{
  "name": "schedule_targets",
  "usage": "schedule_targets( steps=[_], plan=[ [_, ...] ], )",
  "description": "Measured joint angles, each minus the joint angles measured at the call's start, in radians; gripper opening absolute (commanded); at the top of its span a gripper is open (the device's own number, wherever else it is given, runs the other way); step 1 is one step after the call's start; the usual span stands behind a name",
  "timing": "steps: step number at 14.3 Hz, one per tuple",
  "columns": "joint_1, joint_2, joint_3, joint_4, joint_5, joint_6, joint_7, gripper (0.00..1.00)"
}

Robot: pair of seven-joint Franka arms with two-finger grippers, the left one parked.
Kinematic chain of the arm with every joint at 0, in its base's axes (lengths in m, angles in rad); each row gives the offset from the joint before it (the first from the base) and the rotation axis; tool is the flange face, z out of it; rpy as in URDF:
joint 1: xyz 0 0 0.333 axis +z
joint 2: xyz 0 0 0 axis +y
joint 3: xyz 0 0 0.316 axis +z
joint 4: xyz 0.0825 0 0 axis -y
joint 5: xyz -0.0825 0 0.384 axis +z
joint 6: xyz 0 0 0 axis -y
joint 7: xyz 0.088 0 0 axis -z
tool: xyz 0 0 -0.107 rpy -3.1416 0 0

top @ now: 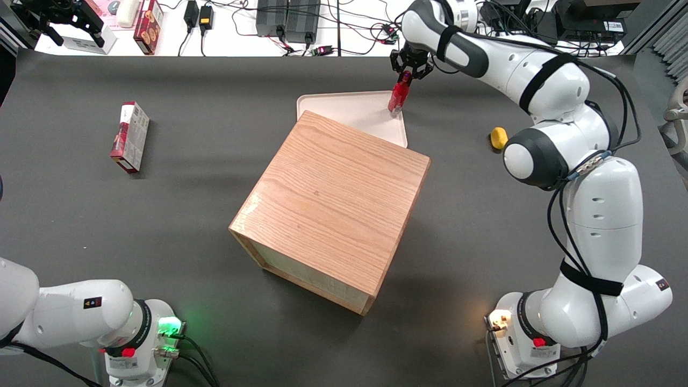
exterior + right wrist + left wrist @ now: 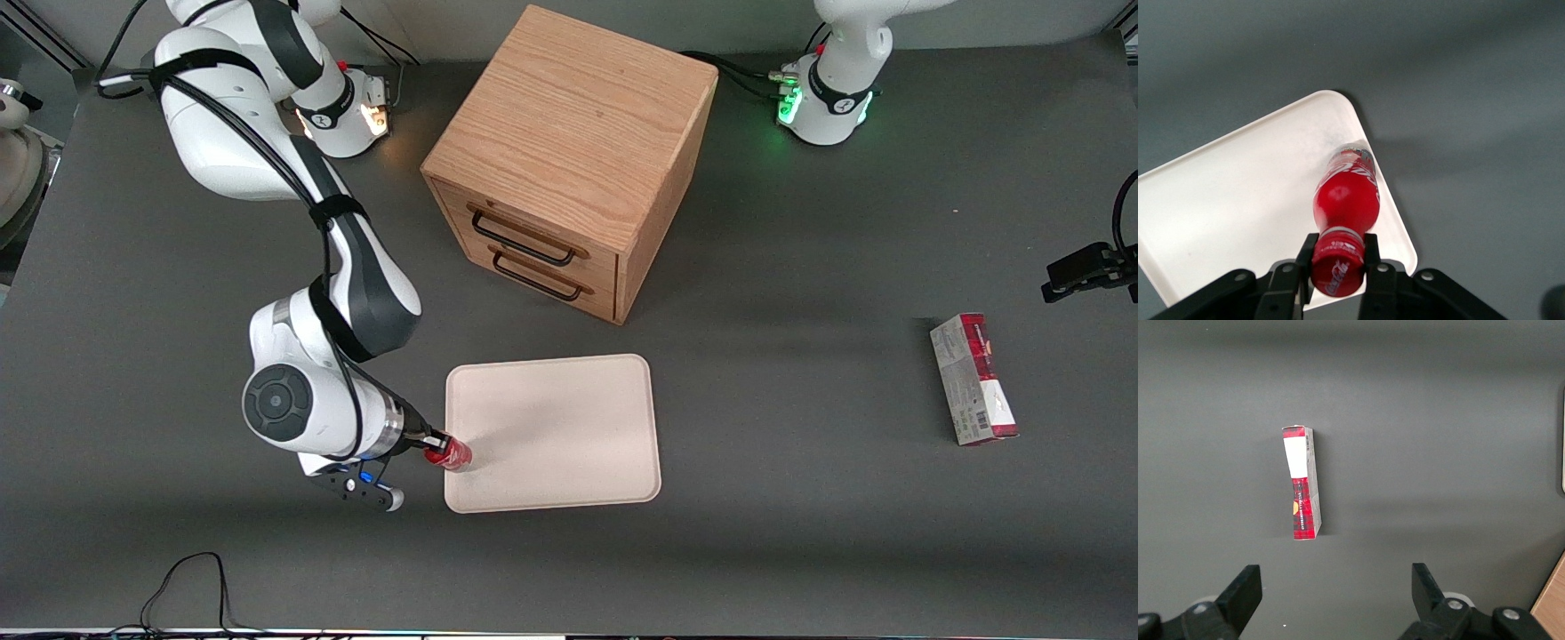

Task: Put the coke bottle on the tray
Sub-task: 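Lower the bottle onto the tray's edge and open the right gripper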

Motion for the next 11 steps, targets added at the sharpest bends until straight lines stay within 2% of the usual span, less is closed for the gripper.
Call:
schedule_targets(
  steps=[4,8,9,11],
  plan=[
    [0.024,0.024,0.001,0.020,-0.039,0.017,-0.004,0.00],
    [0.035,0.044,0.000,0.034,-0.044,0.042,-0.007,0.00],
    [0.039,0.046,0.000,0.034,-0.044,0.044,-0.007,0.03],
    [0.043,0.046,0.000,0.035,-0.047,0.045,-0.007,0.56]
  ],
)
